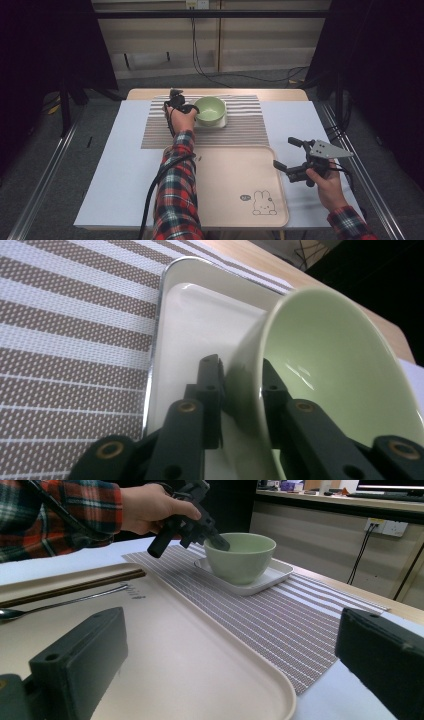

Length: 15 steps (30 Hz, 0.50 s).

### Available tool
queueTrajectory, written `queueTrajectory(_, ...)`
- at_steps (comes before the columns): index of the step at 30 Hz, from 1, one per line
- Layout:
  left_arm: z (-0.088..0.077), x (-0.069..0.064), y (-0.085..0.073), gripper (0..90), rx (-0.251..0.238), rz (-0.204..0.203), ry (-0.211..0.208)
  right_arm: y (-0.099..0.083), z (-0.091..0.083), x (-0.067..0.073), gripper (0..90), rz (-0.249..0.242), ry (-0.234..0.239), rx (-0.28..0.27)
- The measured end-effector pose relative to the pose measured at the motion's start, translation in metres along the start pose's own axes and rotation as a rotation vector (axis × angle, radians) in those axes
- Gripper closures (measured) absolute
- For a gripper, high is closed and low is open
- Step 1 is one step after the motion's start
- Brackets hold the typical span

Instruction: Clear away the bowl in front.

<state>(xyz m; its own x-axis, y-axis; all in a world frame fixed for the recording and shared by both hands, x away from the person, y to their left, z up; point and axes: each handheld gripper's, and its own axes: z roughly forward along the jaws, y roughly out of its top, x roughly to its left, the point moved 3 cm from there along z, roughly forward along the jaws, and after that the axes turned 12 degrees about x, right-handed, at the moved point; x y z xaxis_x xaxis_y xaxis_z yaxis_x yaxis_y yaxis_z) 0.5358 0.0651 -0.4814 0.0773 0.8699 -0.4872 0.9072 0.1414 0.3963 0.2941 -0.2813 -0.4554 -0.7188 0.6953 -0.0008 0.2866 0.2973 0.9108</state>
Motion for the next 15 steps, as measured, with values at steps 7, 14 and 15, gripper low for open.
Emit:
queueTrajectory(7,-0.003,0.000,0.001,82.1,0.009,0.029,0.007,0.001,0.000,-0.001,0.0,0.000,0.005,-0.002)
queueTrajectory(14,-0.021,-0.006,0.002,82.0,-0.008,0.039,-0.037,0.001,0.001,-0.002,0.0,0.003,0.001,-0.008)
queueTrajectory(15,-0.023,-0.005,0.001,82.0,-0.006,0.055,-0.041,0.001,0.001,-0.002,0.0,0.003,0.001,-0.008)
